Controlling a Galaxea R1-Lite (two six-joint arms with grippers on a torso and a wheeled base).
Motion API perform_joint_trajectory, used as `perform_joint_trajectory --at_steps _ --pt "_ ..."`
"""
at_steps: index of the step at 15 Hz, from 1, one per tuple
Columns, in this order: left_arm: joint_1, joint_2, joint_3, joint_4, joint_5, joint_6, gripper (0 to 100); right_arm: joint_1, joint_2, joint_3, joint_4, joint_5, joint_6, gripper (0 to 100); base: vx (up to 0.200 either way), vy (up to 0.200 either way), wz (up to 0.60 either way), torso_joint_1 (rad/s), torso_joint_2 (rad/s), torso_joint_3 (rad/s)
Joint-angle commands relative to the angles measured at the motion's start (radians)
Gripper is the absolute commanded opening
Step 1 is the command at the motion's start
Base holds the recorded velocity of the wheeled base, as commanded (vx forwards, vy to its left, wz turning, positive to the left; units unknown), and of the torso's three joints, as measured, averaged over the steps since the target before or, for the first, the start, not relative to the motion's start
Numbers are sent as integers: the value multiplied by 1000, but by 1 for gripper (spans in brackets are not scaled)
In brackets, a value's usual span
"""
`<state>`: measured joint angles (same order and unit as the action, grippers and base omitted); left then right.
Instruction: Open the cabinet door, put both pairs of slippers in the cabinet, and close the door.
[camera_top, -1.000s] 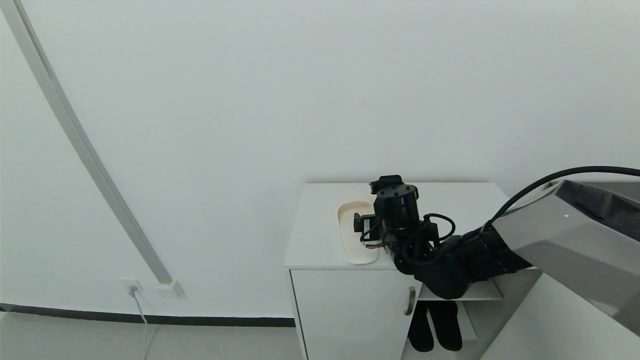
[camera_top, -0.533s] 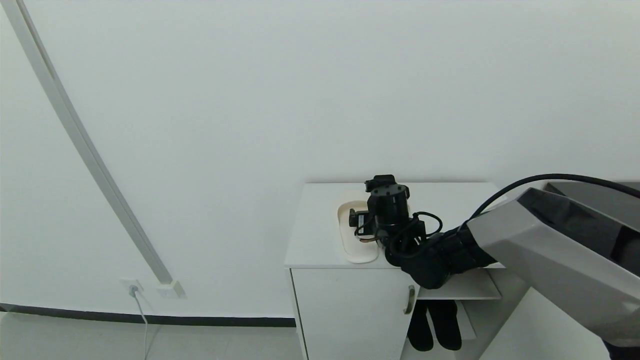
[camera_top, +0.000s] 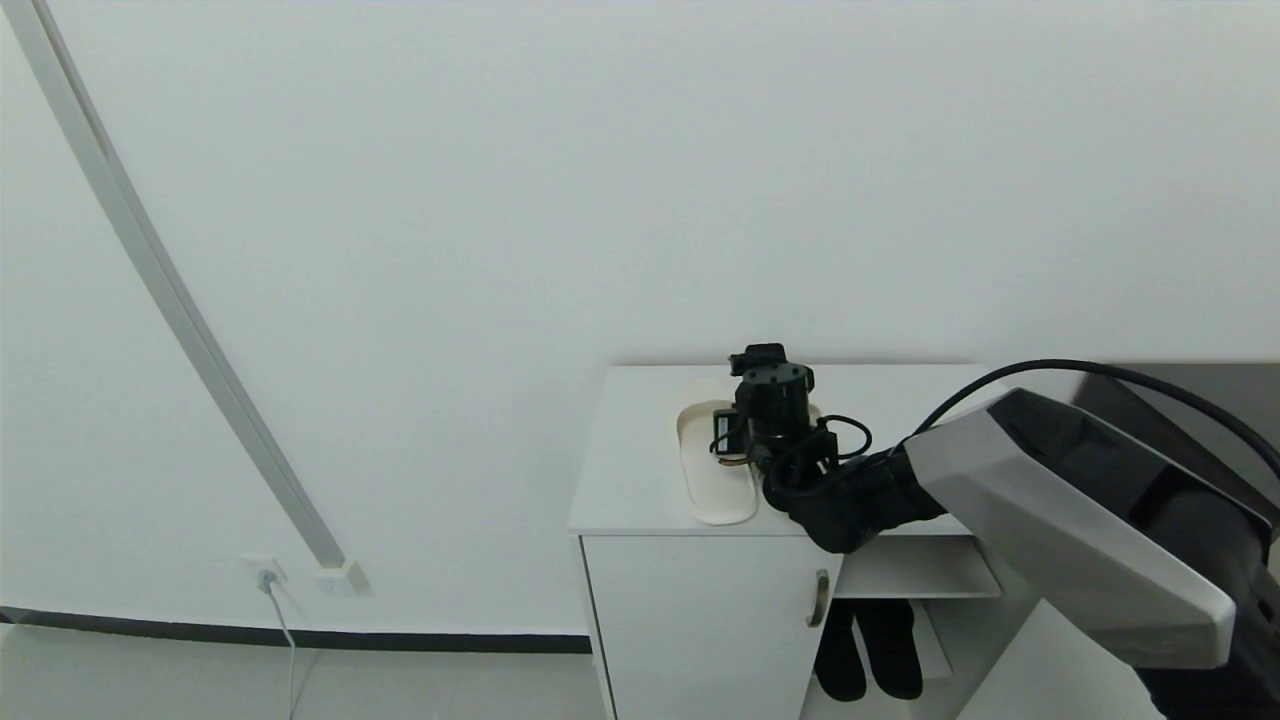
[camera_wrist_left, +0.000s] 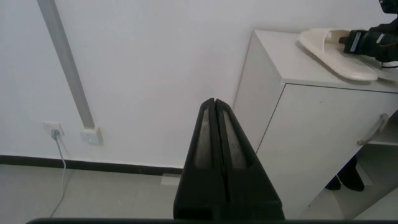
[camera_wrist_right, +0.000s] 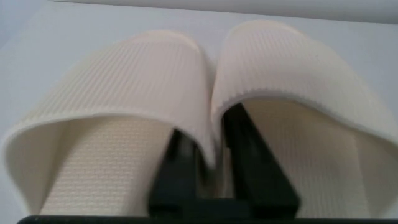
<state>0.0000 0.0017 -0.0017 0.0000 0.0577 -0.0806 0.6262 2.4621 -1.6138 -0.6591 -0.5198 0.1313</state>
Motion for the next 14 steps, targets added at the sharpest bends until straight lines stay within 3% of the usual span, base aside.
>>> perform_joint_trajectory --at_steps 1,9,13,14 --pt "0 0 0 0 1 -1 0 1 11 -5 -2 0 -1 0 0 0 0 0 0 0" --pt "0 0 0 0 1 -2 0 18 -77 65 -34 0 -16 0 0 0 0 0 0 0" --pt "0 0 0 0 1 -2 0 44 -264 292 -69 76 -28 0 0 0 0 0 0 0" --pt "0 0 0 0 1 -1 0 53 -365 436 -126 150 -30 0 0 0 0 0 0 0"
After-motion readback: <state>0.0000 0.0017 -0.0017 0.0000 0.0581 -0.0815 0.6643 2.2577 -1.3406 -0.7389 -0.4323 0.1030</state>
